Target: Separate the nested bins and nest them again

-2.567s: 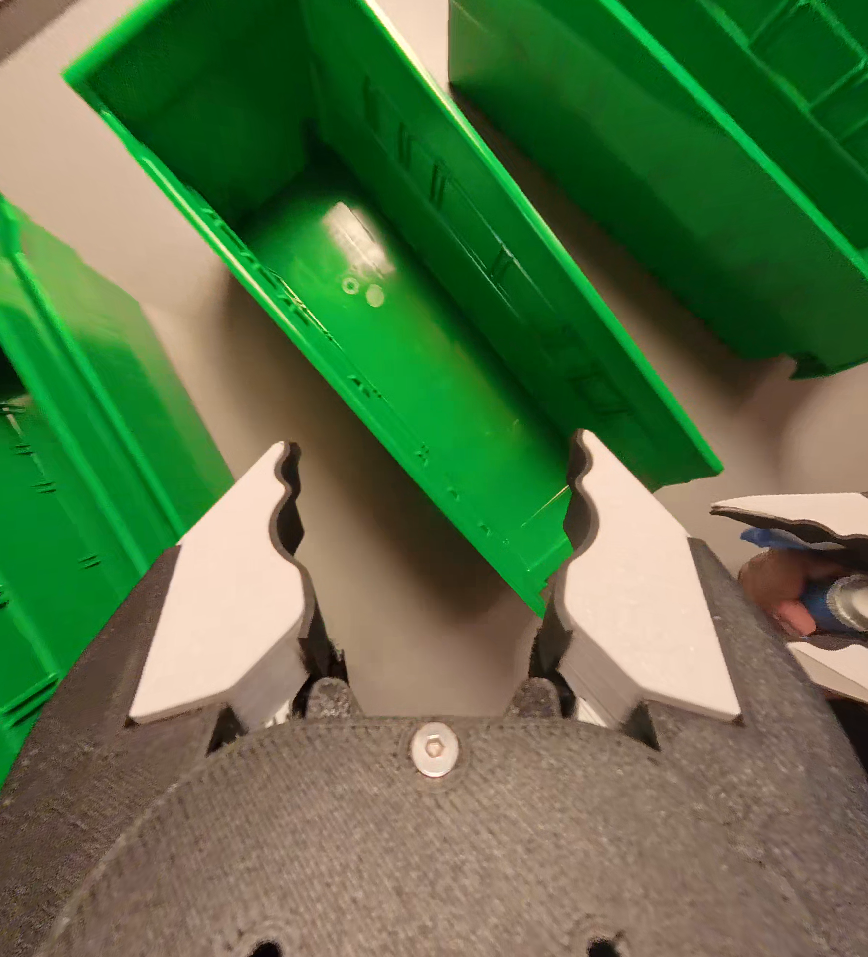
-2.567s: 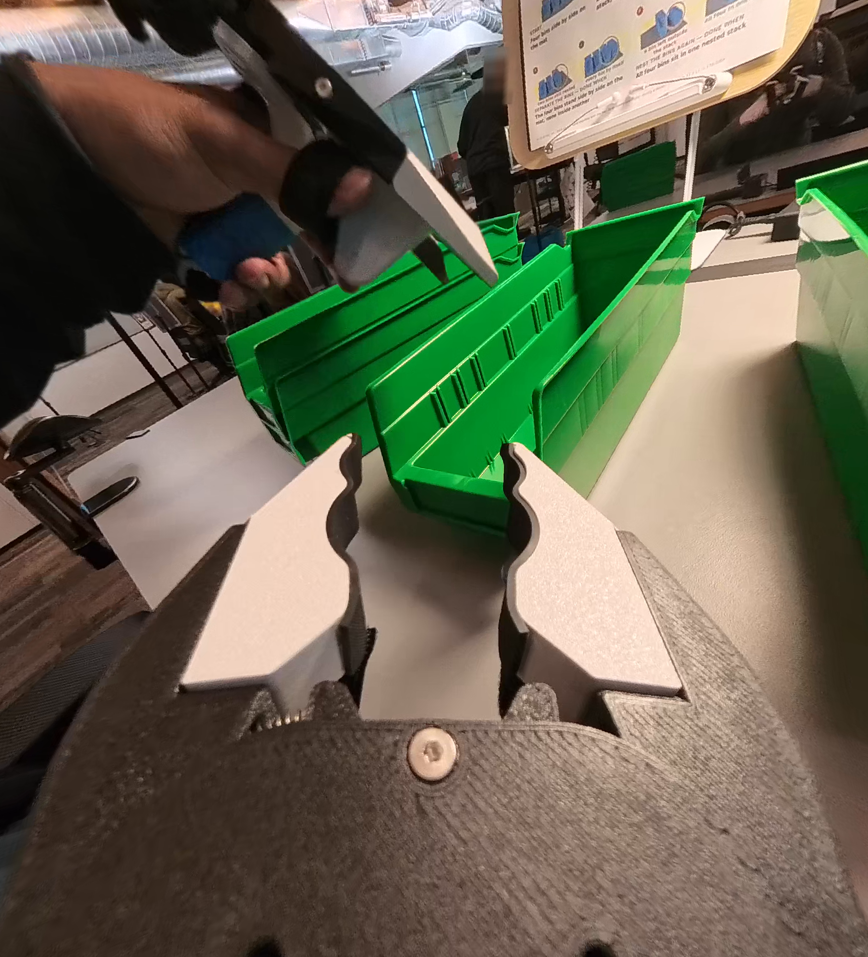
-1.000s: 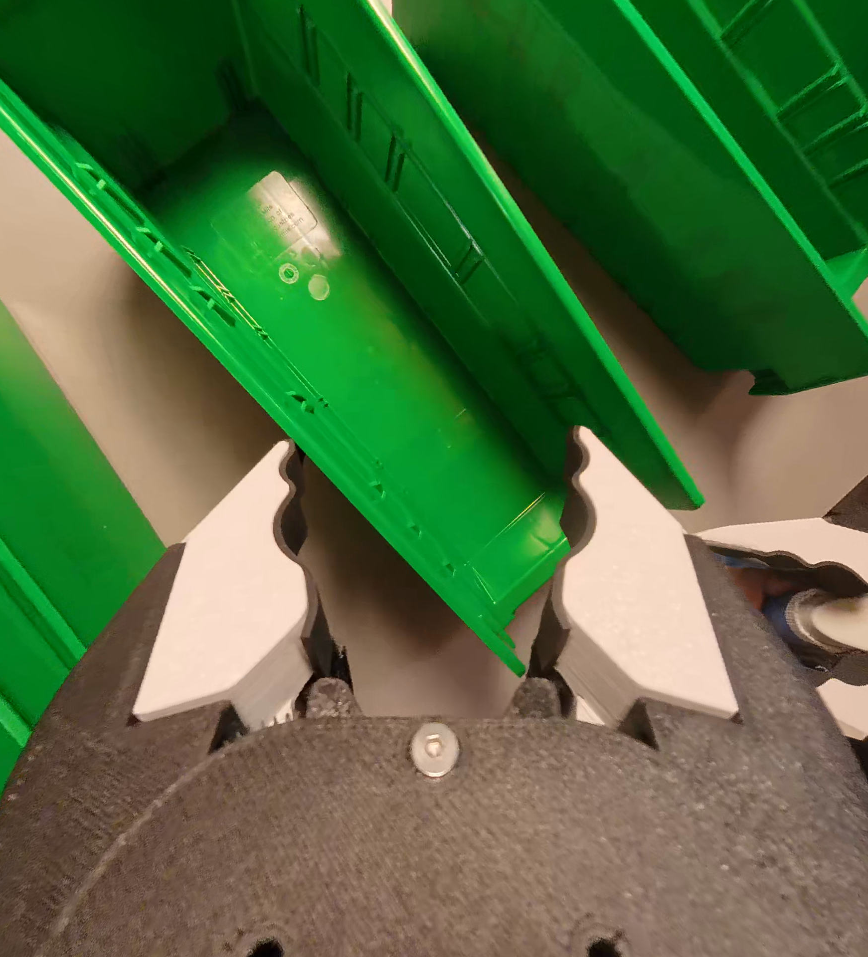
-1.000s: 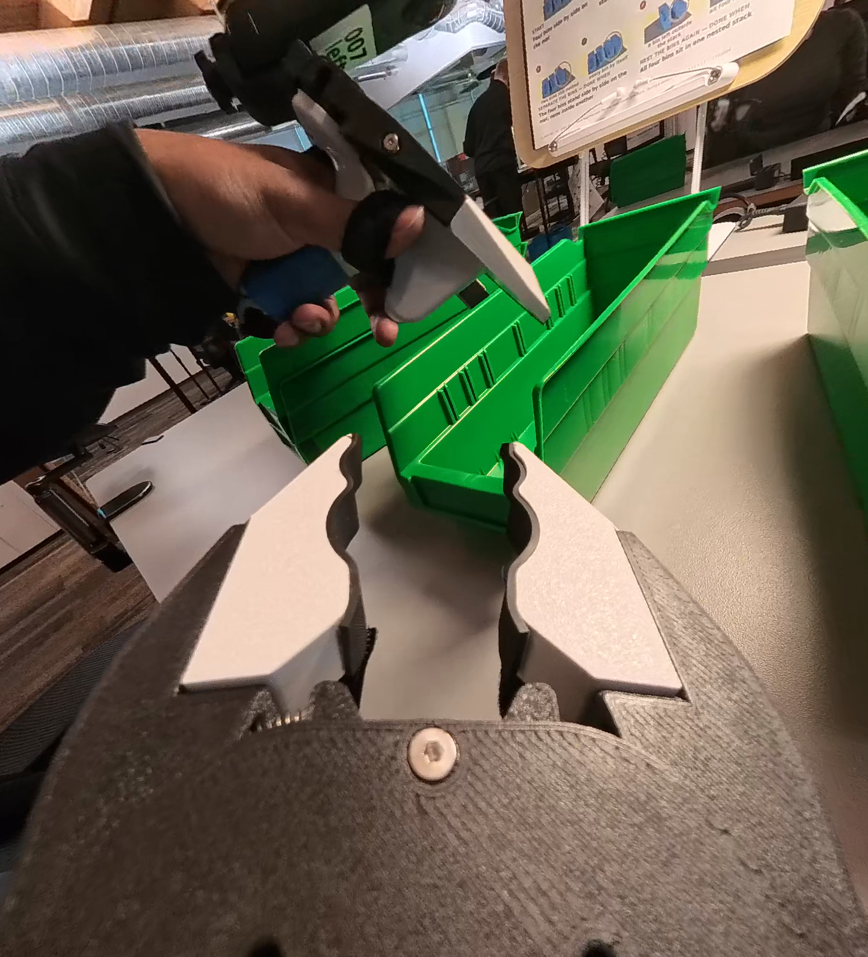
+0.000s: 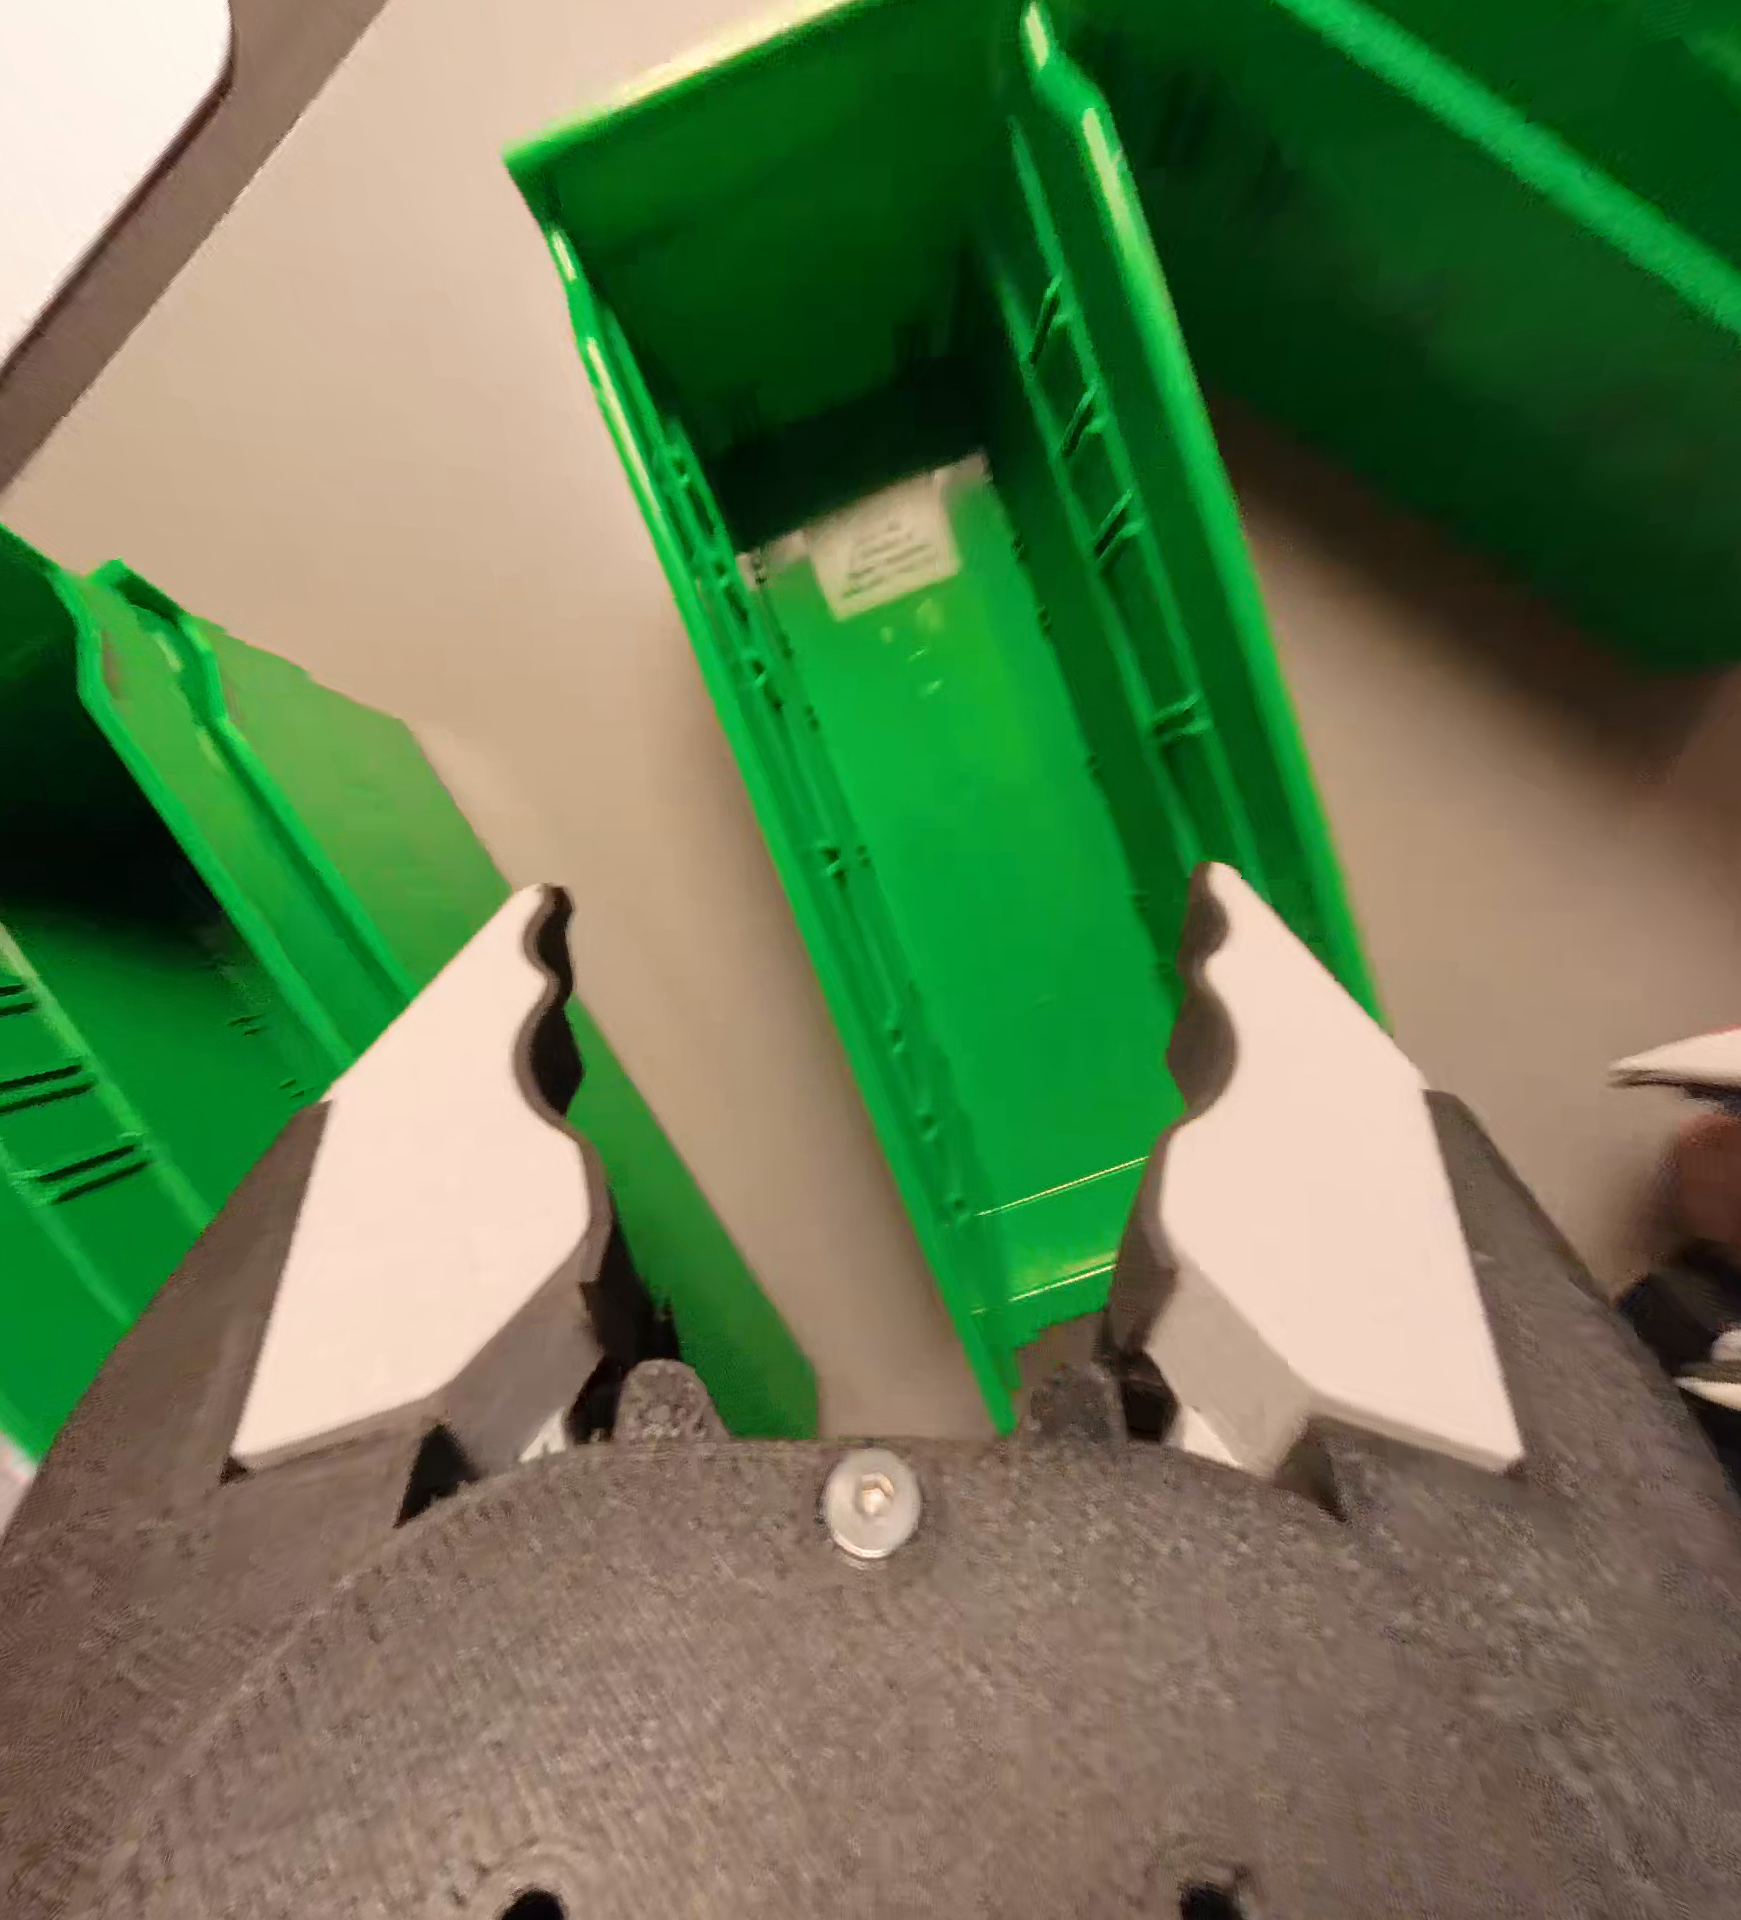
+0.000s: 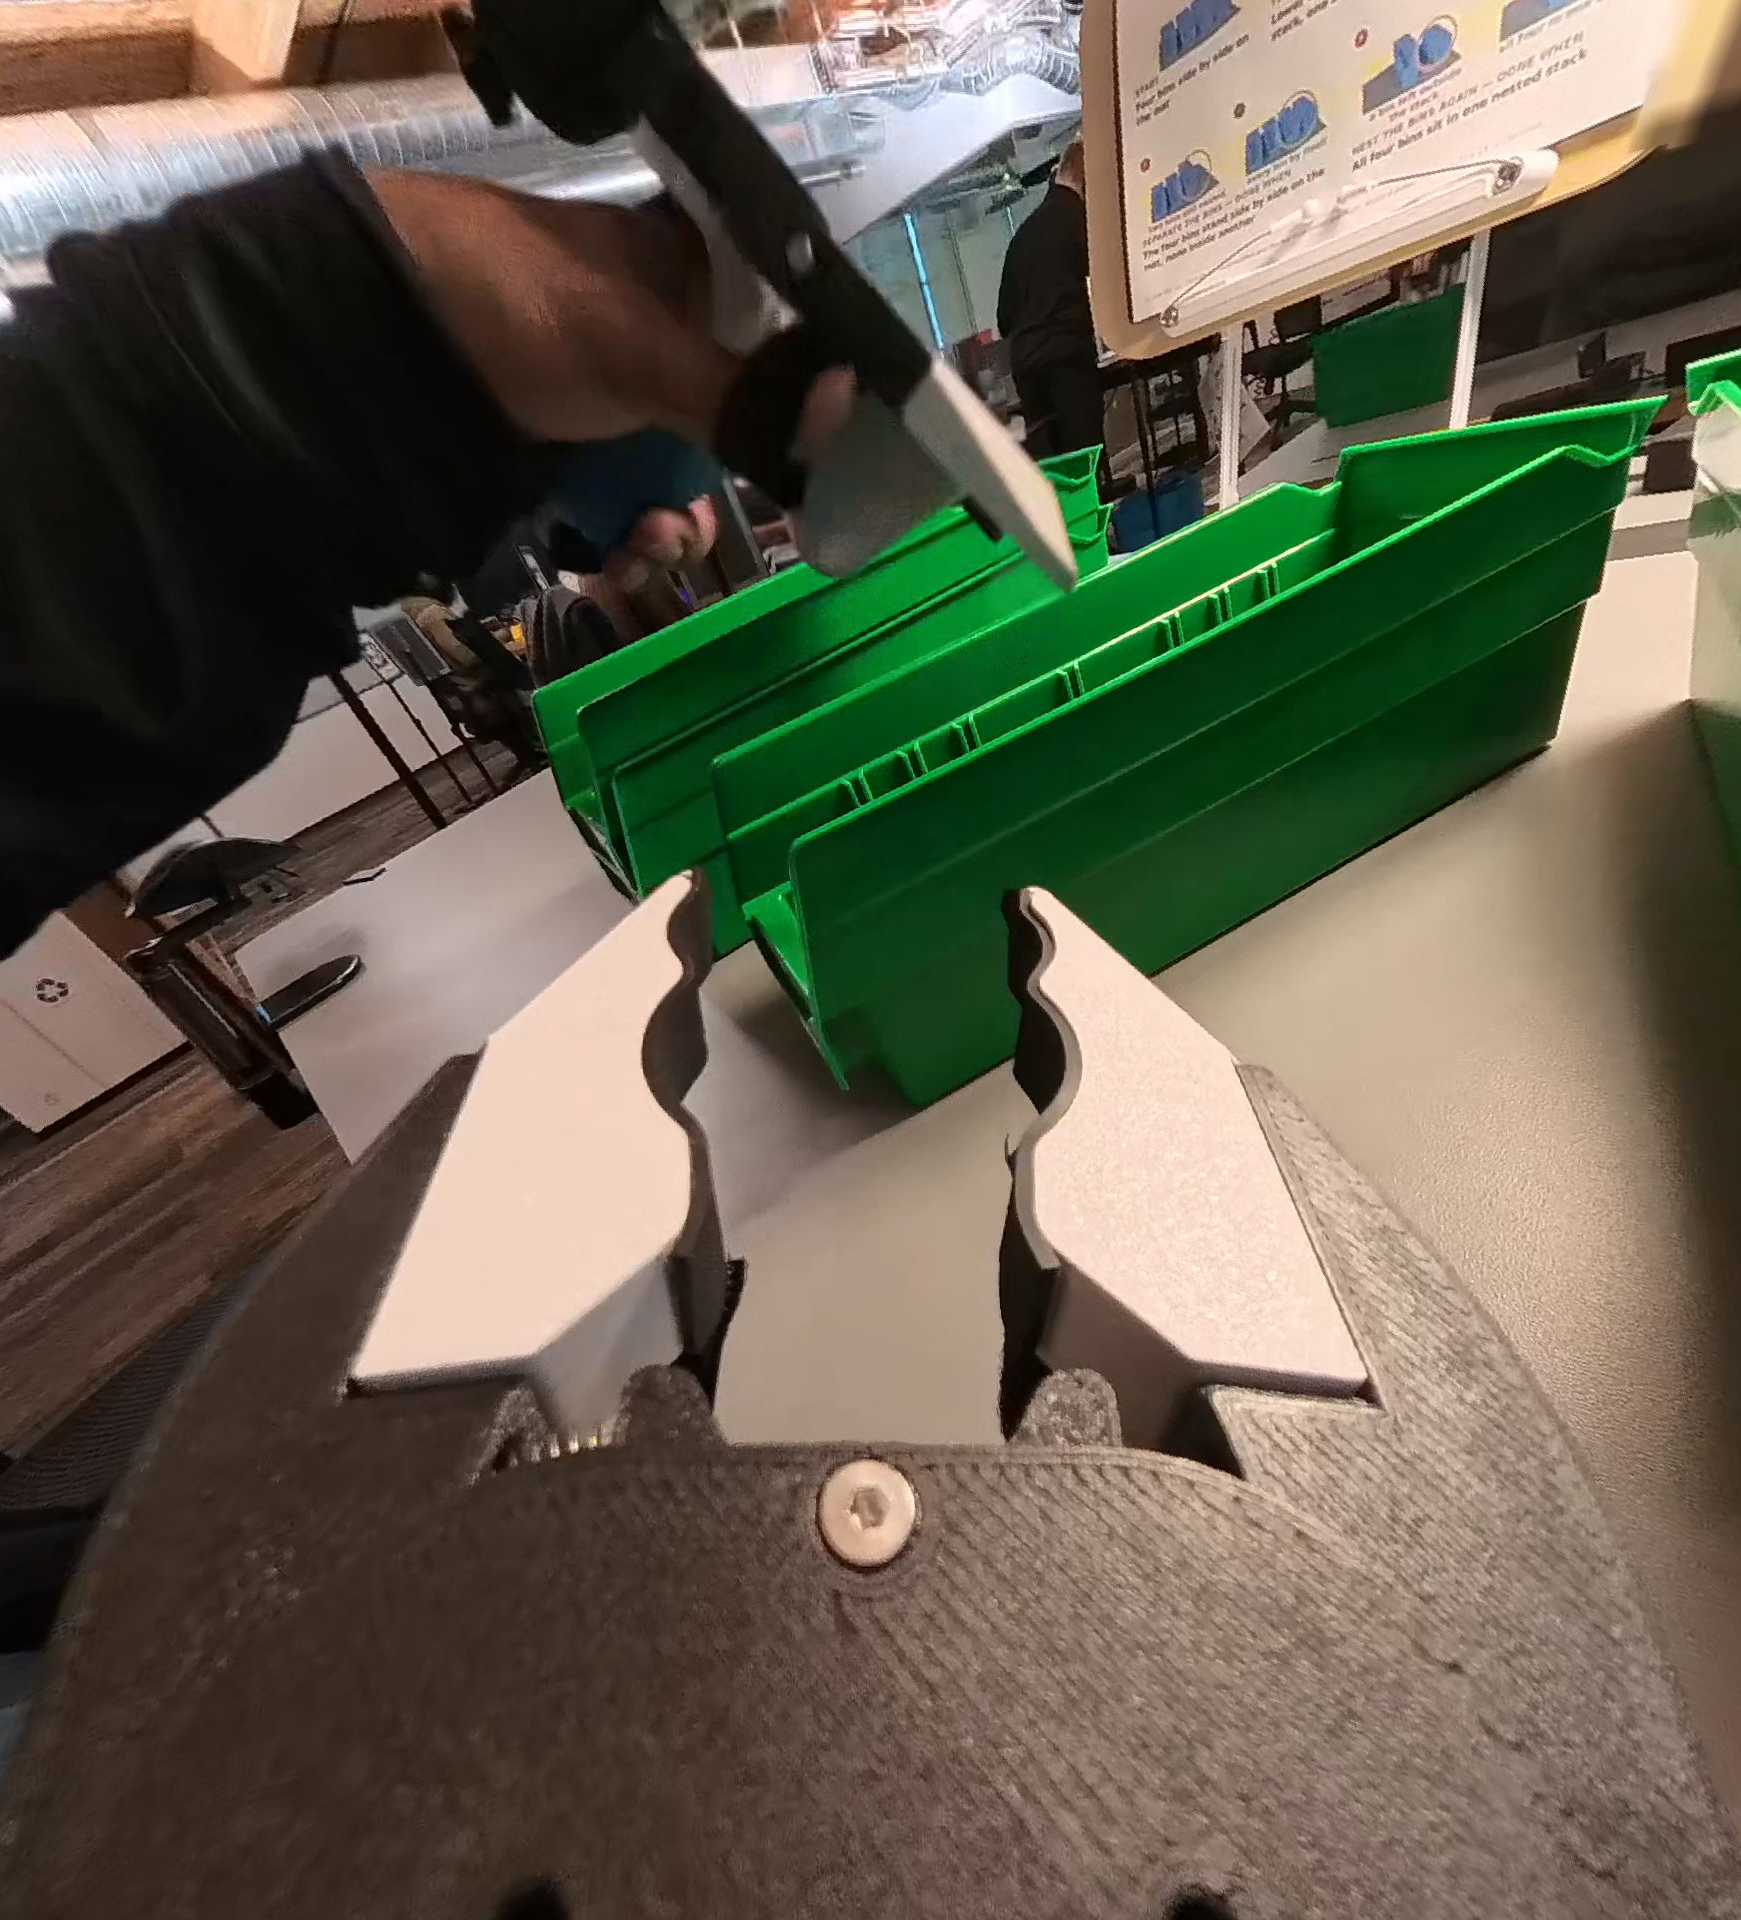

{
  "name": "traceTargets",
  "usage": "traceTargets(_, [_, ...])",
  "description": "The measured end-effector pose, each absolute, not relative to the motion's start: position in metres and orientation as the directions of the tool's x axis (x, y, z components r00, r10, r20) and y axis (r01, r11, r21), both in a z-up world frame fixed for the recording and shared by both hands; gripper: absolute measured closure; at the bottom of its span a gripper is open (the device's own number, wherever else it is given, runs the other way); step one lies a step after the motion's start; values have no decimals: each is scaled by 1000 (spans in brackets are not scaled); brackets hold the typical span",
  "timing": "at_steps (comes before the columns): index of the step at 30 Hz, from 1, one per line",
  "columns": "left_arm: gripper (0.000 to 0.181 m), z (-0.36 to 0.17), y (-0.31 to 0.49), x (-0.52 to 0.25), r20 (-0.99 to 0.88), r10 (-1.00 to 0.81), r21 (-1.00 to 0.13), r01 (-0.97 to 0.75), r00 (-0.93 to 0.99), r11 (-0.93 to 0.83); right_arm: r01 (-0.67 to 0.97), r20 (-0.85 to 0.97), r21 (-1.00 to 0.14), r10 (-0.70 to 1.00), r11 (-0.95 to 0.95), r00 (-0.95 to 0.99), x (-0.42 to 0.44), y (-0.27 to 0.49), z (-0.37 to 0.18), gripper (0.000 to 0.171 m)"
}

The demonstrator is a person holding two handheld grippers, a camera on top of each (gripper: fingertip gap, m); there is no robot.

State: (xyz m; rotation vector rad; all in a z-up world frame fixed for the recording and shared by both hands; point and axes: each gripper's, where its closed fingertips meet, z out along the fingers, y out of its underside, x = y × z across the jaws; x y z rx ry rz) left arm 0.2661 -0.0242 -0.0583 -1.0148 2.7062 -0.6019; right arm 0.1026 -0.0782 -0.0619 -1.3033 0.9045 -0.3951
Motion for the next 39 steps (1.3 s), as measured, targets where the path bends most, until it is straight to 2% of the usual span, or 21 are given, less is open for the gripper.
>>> traceTargets(1, [56,-57,-30,264,-2,-676,-441,-606,-737,662,-232,-350,-937,-711,261,611,103,-78,-62,113])
traceTargets(3, [41,-62,-37,263,-8,-690,-430,-621,-723,656,-235,-351,-936,-712,261,608,104,-78,-63,113])
traceTargets(7, [27,-81,-52,259,-1,-704,-390,-648,-711,655,-229,-351,-936,-715,267,604,103,-80,-62,114])
traceTargets(10, [26,-92,-63,257,15,-707,-366,-662,-707,654,-230,-354,-935,-715,269,603,104,-80,-62,114])
traceTargets(14, [29,-108,-60,258,-55,-697,-301,-654,-715,694,-236,-359,-933,-712,271,603,104,-80,-63,114])
traceTargets(16, [32,-116,-62,254,-19,-697,-279,-666,-717,692,-236,-361,-932,-711,274,603,104,-80,-62,114])
traceTargets(22, [41,-115,-56,250,5,-695,-268,-671,-719,691,-239,-362,-932,-713,272,601,105,-80,-63,114])
traceTargets(28, [40,-112,-44,244,-73,-662,-251,-628,-746,736,-238,-360,-933,-717,270,597,105,-80,-63,115])
traceTargets(33, [38,-113,-43,240,-60,-661,-254,-629,-748,735,-243,-360,-933,-720,266,594,106,-80,-64,115])
traceTargets(39, [59,-109,-40,242,-39,-667,-291,-630,-744,720,-242,-362,-932,-719,270,593,106,-81,-64,115])
